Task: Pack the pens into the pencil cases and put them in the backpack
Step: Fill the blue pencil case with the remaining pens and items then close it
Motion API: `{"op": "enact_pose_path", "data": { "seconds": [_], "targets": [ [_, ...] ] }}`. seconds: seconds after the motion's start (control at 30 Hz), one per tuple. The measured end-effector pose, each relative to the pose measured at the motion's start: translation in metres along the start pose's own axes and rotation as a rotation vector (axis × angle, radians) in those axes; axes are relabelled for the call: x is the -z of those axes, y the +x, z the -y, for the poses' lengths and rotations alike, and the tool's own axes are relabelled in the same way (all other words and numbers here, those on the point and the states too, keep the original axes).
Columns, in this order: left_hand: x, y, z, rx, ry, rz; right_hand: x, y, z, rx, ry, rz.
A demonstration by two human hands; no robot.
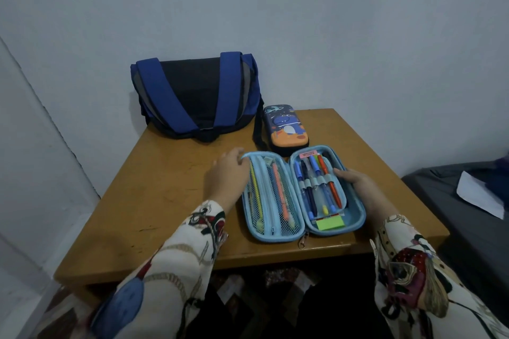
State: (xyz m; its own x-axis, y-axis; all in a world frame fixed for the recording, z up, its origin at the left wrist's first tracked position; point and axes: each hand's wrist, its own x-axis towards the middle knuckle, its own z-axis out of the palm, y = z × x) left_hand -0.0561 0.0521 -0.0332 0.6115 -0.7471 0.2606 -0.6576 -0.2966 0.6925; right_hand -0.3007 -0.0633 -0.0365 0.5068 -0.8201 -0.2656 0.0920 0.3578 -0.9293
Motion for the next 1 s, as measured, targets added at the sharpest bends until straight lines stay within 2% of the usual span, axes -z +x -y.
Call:
{"op": "enact_pose_path", "data": {
  "seconds": [0.1, 0.17, 0.27, 0.33, 0.57, 0.73, 1.0],
  "targets": [
    [-0.009, 0.026, -0.019, -0.239, 0.162, 0.167, 0.001, -0.001, -0.002, -0.008, 0.049, 0.030],
    [-0.016, 0.039, -0.034, -0.312, 0.276, 0.296, 0.002, -0.003, -0.003, -0.001, 0.068, 0.045],
    [-0.025, 0.054, -0.046, -0.254, 0.366, 0.445, 0.004, -0.005, -0.002, -0.012, 0.068, 0.063],
    [-0.027, 0.061, -0.047, -0.216, 0.392, 0.483, 0.006, -0.005, -0.001, -0.021, 0.073, 0.056],
    [-0.016, 0.068, -0.030, -0.109, 0.387, 0.395, 0.004, -0.005, 0.000, -0.017, 0.111, 0.054],
    [-0.006, 0.075, 0.011, -0.006, 0.220, 0.259, 0.004, -0.005, -0.002, 0.002, 0.111, 0.046],
    [0.005, 0.041, 0.056, -0.149, 0.251, 0.085, -0.001, -0.009, -0.003, 0.138, -0.001, -0.125]
  ]
}}
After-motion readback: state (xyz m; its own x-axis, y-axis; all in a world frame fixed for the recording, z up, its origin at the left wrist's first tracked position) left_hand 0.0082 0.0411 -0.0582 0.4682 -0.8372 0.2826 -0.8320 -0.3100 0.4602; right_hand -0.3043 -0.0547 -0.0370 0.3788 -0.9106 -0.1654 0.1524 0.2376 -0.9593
